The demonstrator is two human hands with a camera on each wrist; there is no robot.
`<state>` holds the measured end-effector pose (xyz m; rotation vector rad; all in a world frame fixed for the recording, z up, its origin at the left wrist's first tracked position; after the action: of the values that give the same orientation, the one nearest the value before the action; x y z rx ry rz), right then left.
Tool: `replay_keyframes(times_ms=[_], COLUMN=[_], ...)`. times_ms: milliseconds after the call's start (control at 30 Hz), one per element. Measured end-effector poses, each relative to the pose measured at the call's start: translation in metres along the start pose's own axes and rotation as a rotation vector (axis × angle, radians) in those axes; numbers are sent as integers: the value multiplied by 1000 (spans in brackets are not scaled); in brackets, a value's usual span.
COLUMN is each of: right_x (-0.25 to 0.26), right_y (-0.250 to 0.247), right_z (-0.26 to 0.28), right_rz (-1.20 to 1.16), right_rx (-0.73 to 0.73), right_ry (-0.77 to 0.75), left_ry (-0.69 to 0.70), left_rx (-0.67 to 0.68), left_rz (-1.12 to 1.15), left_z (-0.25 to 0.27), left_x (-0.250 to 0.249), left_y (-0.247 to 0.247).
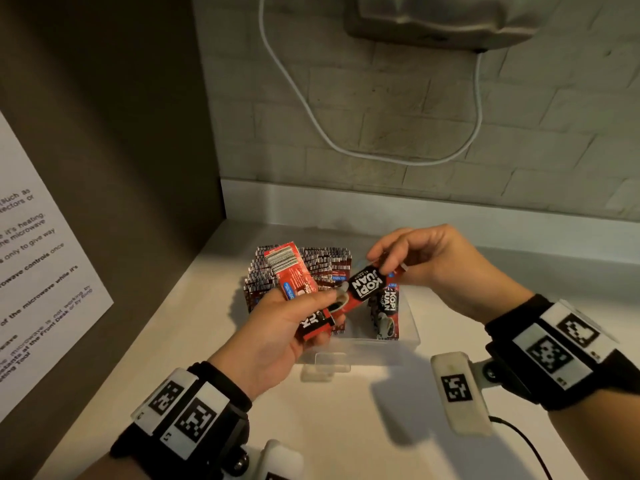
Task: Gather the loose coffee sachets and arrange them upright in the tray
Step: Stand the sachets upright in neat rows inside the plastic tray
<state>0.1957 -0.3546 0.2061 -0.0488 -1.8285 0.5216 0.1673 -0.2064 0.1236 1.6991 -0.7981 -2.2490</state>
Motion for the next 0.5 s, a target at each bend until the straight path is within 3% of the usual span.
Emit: replay_keyframes(times_ms=[133,300,400,500], right_x=[-8,-16,-14,-12], right_y=[-3,-13,-9,-30], right_z=[6,10,10,5], right_rz=[-4,-250,-123,-49], right_rx=[-47,-165,-148,-268], right_ry=[29,156,179,168], left_ry=[79,128,119,105], left_rx=[-109,-144,-135,-121], left_rz=[-50,-61,-86,-108], left_z=[-1,1,2,2], left_x=[-6,-9,-6,-4], left_y=[-10,-8,-5,-3])
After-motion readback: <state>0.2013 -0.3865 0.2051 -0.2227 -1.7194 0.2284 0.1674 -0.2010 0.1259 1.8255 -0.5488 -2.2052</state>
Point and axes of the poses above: each hand's wrist, its own z-axis away from the middle knuckle, its own y-axis out of the palm, x = y × z, the point moved 10 cm from there along -z, towards the middle knuckle, and after that the axes turned 8 degrees about z, right-handed, at the moved point
